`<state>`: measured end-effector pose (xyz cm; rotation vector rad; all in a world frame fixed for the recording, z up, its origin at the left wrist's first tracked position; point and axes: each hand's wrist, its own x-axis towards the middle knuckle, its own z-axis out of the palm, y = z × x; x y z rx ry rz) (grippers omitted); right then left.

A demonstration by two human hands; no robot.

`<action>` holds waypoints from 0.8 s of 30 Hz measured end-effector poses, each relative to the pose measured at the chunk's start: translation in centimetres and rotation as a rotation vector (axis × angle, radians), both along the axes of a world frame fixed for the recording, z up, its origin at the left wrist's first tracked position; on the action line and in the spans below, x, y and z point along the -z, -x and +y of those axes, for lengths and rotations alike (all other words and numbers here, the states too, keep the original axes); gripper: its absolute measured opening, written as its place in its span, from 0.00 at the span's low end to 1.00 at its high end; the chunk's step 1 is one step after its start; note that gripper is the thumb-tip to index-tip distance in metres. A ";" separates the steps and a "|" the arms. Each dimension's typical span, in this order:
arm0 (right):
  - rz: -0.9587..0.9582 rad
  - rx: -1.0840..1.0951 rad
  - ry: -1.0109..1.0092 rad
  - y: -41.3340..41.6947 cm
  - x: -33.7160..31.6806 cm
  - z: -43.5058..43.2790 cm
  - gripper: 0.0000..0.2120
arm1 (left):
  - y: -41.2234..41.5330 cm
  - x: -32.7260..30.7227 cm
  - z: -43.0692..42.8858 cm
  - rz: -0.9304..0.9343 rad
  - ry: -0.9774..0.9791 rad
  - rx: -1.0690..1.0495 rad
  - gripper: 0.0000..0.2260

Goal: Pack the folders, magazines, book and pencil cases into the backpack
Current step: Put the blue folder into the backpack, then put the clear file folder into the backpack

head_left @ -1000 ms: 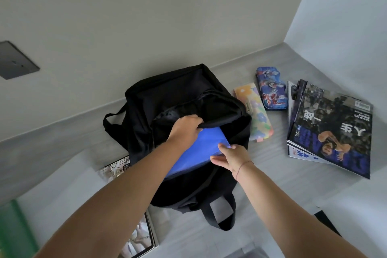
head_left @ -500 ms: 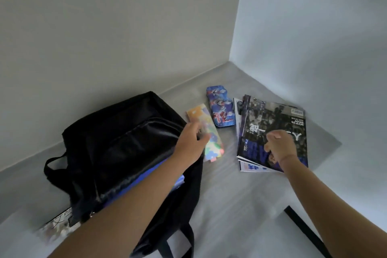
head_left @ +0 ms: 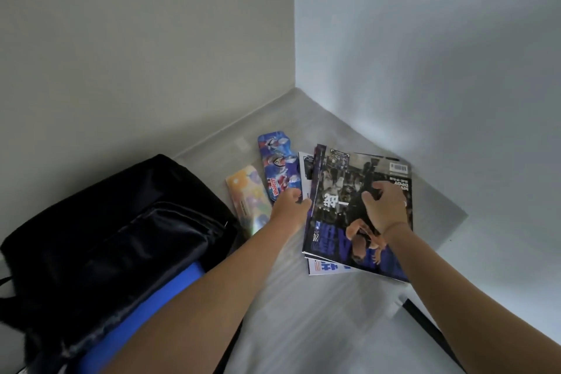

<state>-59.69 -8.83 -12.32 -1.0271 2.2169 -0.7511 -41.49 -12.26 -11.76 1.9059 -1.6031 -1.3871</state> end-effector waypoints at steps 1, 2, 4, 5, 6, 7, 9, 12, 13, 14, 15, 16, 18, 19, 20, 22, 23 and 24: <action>-0.045 -0.050 0.029 -1.4 -0.2 -0.4 0.14 | -0.5 -0.3 0.0 0.015 0.025 -0.032 0.18; -0.089 -0.111 0.058 -3.1 -0.5 -0.8 0.11 | -1.1 -0.8 0.0 0.025 0.066 -0.068 0.16; -0.164 -0.248 0.122 -7.2 -1.2 -1.7 0.07 | -3.2 -1.9 0.0 0.035 0.181 -0.143 0.11; -0.210 -0.308 0.155 -9.5 -1.8 -2.1 0.06 | -4.6 -2.5 0.2 0.041 0.243 -0.178 0.10; -0.254 -0.366 0.179 -11.9 -2.3 -2.4 0.06 | -6.1 -3.2 0.6 0.043 0.298 -0.211 0.09; -0.279 -0.433 0.196 -14.4 -2.9 -2.5 0.07 | -7.9 -3.8 1.1 0.041 0.343 -0.246 0.09; -0.301 -0.558 0.225 -19.3 -4.0 -2.3 0.08 | -11.6 -4.8 2.4 0.031 0.413 -0.336 0.08; -0.401 -0.675 0.262 -26.2 -5.3 -1.1 0.06 | -17.5 -5.7 5.2 -0.027 0.494 -0.502 0.09; -0.421 -0.729 0.266 -28.4 -5.7 -0.4 0.06 | -19.6 -5.9 6.4 -0.039 0.519 -0.560 0.09; -0.442 -0.786 0.267 -30.5 -6.1 0.4 0.06 | -21.6 -6.1 7.7 -0.043 0.536 -0.620 0.10; -0.460 -0.837 0.257 -32.6 -6.5 1.3 0.06 | -23.6 -6.1 9.1 -0.057 0.543 -0.679 0.10; -0.488 -0.880 0.238 -34.6 -6.9 2.3 0.07 | -25.6 -6.1 10.5 -0.080 0.552 -0.737 0.10; -0.543 -0.953 0.191 -38.5 -7.4 4.5 0.07 | -29.4 -6.0 13.5 -0.141 0.575 -0.845 0.10; -0.563 -0.984 0.170 -40.4 -7.5 5.6 0.07 | -31.2 -5.8 15.1 -0.173 0.584 -0.893 0.10; -0.580 -1.010 0.144 -42.2 -7.4 6.8 0.07 | -33.0 -5.6 16.5 -0.204 0.584 -0.938 0.10; -0.611 -1.074 0.073 -45.7 -6.7 9.1 0.07 | -36.6 -4.7 19.5 -0.254 0.551 -1.035 0.10; -0.623 -1.109 0.032 -47.3 -6.2 10.3 0.07 | -38.3 -4.3 21.1 -0.275 0.524 -1.088 0.10; -0.616 -1.154 -0.004 -48.8 -5.7 11.5 0.06 | -40.1 -3.7 22.7 -0.301 0.502 -1.142 0.10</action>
